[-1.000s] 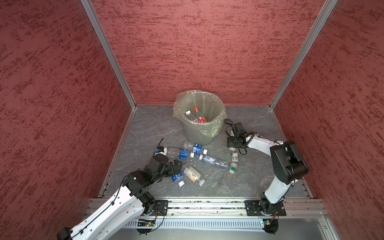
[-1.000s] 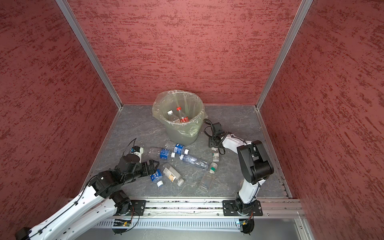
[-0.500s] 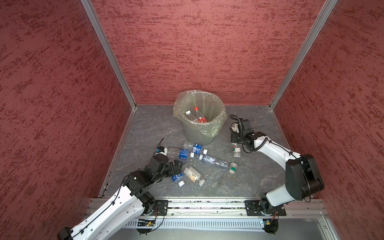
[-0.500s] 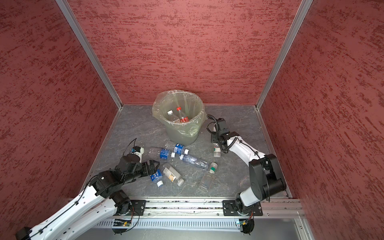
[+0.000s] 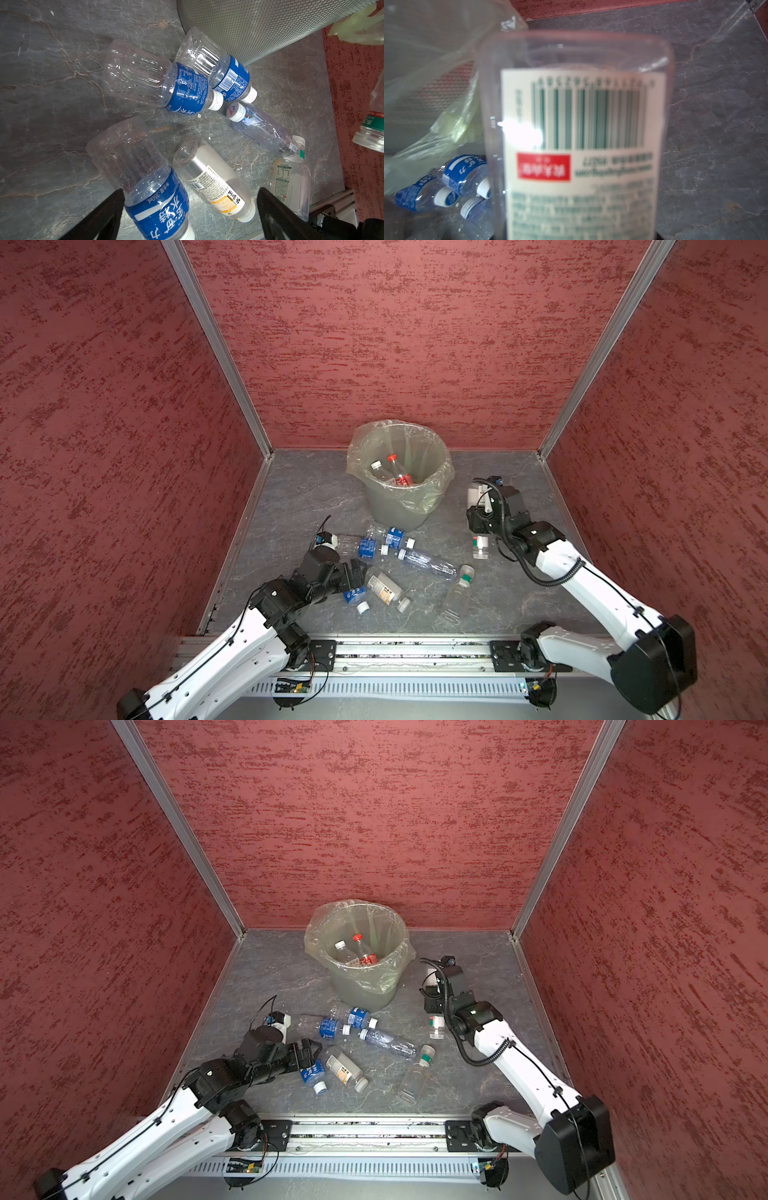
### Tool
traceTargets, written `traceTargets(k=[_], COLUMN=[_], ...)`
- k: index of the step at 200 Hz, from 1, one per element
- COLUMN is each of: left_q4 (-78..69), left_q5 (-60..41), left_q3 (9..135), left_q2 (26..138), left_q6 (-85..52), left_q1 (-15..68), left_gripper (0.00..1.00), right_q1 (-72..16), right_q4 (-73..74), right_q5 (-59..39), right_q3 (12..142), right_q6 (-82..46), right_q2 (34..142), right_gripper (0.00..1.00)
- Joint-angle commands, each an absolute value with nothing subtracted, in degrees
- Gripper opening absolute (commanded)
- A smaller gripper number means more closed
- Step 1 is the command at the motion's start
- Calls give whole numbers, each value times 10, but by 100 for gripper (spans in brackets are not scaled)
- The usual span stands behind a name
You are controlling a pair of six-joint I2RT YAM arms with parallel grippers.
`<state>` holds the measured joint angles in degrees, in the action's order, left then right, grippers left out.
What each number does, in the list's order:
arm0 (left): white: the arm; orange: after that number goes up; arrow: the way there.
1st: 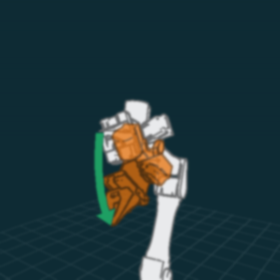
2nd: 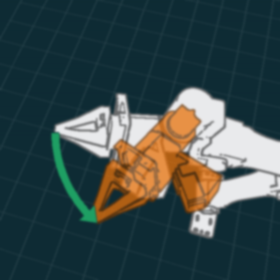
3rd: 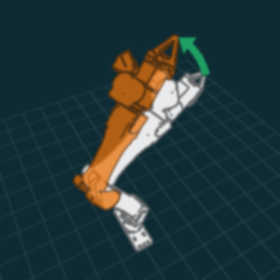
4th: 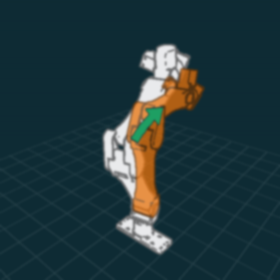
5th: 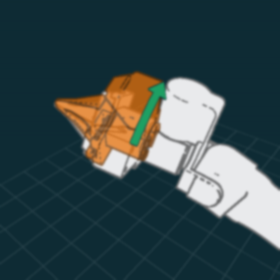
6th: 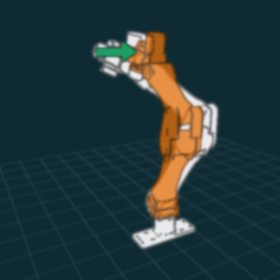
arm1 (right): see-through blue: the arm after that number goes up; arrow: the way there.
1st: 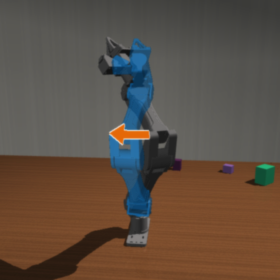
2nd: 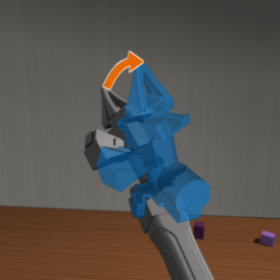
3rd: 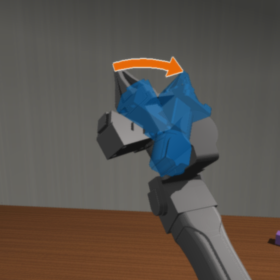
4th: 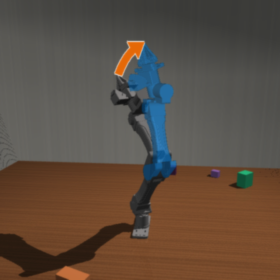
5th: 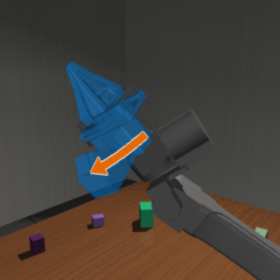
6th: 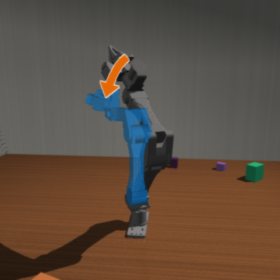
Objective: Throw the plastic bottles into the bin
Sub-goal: 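Carry the red-labelled bottle up over the bin with the right gripper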
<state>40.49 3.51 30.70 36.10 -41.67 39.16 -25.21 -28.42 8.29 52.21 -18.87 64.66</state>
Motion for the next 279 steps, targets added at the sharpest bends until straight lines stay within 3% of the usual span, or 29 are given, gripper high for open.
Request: traceTargets(k=[1, 78, 154, 279], left_q4=[393, 383, 338, 282], left_q5=[30, 20, -18, -14], left_q3=[296, 296, 302, 300], left_q2=[360, 367, 386, 366], left_q6=[-421, -422, -385, -355], left_q1=[388, 388, 397, 452], left_gripper=[100, 99, 99, 100], right_q1=[-280, -371, -414, -441], right_q4=[-303, -272, -216, -156], right_q5=[100, 115, 66, 75], right_q3=[508, 452, 404, 463], right_q6=[-200, -213, -200, -161], right_q2=[605, 472, 358, 376], right_gripper=[46, 46, 46, 45])
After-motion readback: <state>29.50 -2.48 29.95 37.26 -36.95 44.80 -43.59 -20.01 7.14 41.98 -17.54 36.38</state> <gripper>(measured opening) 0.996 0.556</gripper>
